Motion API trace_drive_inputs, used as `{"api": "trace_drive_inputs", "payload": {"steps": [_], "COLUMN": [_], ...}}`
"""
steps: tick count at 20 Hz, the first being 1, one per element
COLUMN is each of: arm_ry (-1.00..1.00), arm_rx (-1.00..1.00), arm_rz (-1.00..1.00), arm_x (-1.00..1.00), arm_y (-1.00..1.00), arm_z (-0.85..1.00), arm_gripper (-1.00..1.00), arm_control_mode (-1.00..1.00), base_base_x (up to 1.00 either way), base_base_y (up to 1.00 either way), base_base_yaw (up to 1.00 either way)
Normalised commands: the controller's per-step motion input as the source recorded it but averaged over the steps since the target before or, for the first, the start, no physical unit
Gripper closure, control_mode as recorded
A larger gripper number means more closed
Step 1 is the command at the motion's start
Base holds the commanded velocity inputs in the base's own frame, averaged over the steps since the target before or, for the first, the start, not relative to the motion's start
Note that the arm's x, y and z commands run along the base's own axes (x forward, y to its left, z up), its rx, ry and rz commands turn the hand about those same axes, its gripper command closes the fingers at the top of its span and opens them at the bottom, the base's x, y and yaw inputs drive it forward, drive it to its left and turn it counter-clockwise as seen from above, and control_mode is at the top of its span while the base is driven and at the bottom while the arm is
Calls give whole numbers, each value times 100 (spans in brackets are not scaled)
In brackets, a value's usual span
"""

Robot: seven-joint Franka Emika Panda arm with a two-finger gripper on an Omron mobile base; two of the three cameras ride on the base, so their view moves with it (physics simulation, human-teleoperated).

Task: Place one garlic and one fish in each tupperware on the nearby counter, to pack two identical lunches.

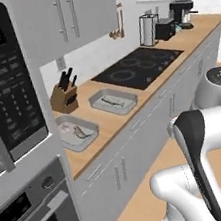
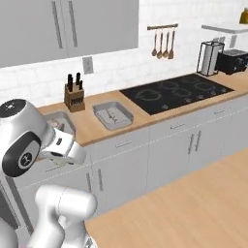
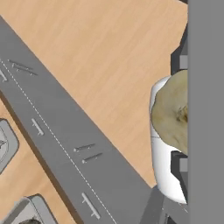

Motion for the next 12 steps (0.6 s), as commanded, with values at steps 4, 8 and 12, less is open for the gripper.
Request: {"api": "trace_drive_inputs", "payload": {"steps": [4,8,12], "arm_ry": [0,0,0], "arm_rx": [0,0,0], "arm_rz": [0,0,0], "arm_x": [0,0,0], "arm_y": [0,0,0], "arm_z": [0,0,0], "arm_gripper": [100,100,100], "arm_control_mode": [100,100,100], "base_base_x": [100,100,98], "base_base_y": [-75,-72,-76], "base_base_yaw": [50,55,58]}}
